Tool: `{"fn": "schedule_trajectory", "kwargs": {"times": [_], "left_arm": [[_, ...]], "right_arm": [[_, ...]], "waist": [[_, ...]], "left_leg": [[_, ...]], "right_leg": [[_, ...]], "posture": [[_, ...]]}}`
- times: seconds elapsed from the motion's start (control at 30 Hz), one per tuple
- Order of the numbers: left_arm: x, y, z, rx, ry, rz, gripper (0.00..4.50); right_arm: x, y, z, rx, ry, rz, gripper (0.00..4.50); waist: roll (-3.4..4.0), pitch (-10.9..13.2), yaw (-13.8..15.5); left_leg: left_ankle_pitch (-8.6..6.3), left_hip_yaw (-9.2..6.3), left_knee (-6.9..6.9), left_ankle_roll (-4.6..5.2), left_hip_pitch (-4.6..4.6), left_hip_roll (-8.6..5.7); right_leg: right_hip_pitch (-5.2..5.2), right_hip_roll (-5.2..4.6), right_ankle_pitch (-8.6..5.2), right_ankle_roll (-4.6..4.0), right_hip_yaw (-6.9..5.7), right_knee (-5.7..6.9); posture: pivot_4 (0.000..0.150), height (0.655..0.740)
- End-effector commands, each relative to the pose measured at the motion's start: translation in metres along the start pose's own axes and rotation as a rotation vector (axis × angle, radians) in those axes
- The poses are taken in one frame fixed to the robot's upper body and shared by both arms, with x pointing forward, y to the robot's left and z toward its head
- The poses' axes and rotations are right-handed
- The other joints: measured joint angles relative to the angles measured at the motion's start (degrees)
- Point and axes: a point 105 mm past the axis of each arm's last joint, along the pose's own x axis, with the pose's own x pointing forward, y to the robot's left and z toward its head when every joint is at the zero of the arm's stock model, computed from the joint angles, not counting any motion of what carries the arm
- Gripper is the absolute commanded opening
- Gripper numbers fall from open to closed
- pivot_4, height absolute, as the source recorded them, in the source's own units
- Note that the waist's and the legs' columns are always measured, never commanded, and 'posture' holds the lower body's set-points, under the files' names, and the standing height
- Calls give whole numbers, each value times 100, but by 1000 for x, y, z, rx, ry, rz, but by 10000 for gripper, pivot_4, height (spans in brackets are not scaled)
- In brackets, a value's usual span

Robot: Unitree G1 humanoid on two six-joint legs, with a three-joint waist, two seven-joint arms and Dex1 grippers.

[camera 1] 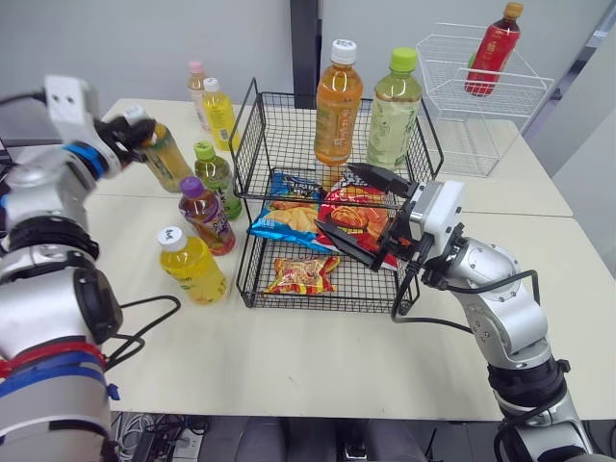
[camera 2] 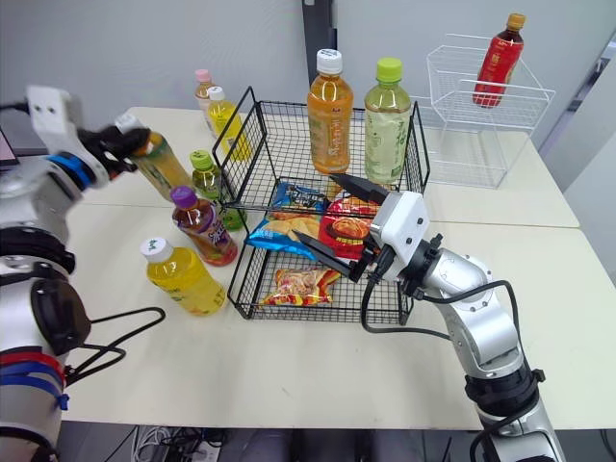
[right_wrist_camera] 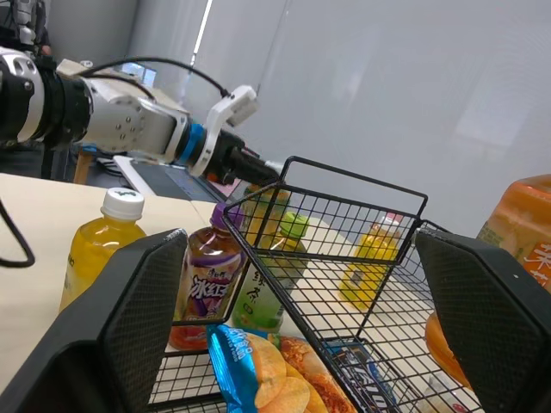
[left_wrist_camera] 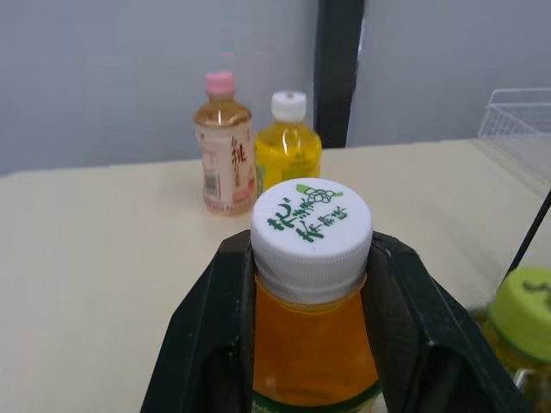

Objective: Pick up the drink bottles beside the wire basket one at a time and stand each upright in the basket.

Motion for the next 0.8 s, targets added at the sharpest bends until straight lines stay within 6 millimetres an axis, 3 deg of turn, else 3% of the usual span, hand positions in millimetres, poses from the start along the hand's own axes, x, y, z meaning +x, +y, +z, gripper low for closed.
{"fn": "schedule_trajectory", "kwargs": {"times": [0.03,0.47,0.63,0.8], "left_arm": [[-11,6,64,90,-159,-10,13281],[-53,-8,147,205,-260,-87,13281],[-60,-32,190,201,-322,-182,13281],[-55,-76,225,168,-372,-357,13281]], "right_arm": [[1,-3,14,-31,-62,-6,45000],[9,-13,25,-45,-148,-12,45000],[8,-15,25,-53,-155,-39,45000],[3,-19,27,-80,-155,-96,45000]], "waist": [[0,0,-1],[-1,0,-83],[-2,0,-83],[-1,1,-61]], "left_leg": [[0,-1,-1,0,-1,0],[1,-7,3,-1,-2,-1],[1,-9,6,-1,-3,-1],[1,-9,6,-1,-2,-5]], "right_leg": [[-1,0,0,0,-1,-2],[1,0,0,0,0,3],[2,0,0,0,-3,5],[3,-1,-1,1,-1,4]], "posture": [[1500,7400],[1500,7400],[1500,7400],[1500,7400]]}}
